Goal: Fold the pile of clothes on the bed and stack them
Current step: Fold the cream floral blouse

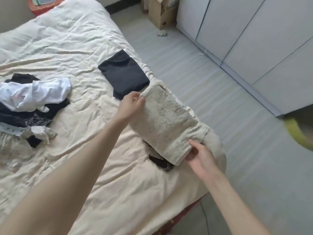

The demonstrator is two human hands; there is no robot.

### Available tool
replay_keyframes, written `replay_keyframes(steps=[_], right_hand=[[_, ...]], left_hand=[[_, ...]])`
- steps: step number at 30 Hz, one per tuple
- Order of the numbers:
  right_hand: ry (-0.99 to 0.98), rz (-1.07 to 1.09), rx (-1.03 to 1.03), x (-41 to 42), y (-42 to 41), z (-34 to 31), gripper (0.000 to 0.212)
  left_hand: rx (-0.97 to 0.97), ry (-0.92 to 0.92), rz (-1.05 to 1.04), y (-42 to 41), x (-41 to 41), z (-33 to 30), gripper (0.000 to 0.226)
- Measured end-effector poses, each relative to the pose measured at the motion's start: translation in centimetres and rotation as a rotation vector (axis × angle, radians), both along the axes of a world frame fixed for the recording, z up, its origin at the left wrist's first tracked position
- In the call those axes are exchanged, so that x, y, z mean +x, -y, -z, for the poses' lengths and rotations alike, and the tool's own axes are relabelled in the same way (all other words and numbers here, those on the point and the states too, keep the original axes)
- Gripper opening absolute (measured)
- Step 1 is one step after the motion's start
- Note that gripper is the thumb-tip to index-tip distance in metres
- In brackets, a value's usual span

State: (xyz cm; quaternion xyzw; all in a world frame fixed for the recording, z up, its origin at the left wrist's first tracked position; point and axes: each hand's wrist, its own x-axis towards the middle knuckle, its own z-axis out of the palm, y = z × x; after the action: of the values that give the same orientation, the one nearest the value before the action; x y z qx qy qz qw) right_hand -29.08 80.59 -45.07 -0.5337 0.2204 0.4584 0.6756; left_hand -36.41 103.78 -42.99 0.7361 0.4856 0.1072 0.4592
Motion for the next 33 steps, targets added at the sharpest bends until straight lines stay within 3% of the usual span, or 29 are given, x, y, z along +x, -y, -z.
replay_keyframes(steps=[4,9,15,20,22,24,25,27,29,33], right_hand=[[-0.092,0.05,-0.039,1.3,-0.1,3.2,0.031],[-0.103,0.028,-0.074,1.6,1.0,6.2,0.023],[0.06,-0.031,-0.058,2.8,0.7,6.0,0.017],[0.002,0.008,-0.161,3.1,0.7,6.0,0.023],[0.319,-0.06,-0.426,2.7,1.1,6.0,0.022],[0.917,-0.196,-0.626,2.2,1.5,5.5,0.019],[1.211,-0.272,-0.627,2.0,1.4,5.3,0.018],[1.602,-0.477,-0.545,1.7,0.6,5.3,0.024],[1.737,-0.732,-0.52,1.5,-0.5,6.1,0.036],[1.552,-1.13,-0.62,2.9,-1.6,8.5,0.068]], left_hand=[[0.111,-0.097,0.106,0.2,3.8,4.3,0.034],[0.079,-0.173,0.216,1.6,3.3,8.7,0.047],[0.125,0.028,0.121,0.6,5.0,7.1,0.038],[0.227,-0.166,0.284,0.7,5.2,7.4,0.047],[0.355,-0.163,0.337,1.5,4.5,7.7,0.051],[0.528,-0.176,0.467,2.5,3.8,8.1,0.051],[0.579,-0.205,0.558,3.0,3.5,8.4,0.052],[0.573,-0.283,0.705,3.7,3.4,8.9,0.055],[0.542,-0.366,0.767,4.0,3.8,9.7,0.061],[0.543,-0.485,0.817,3.5,5.2,11.2,0.069]])
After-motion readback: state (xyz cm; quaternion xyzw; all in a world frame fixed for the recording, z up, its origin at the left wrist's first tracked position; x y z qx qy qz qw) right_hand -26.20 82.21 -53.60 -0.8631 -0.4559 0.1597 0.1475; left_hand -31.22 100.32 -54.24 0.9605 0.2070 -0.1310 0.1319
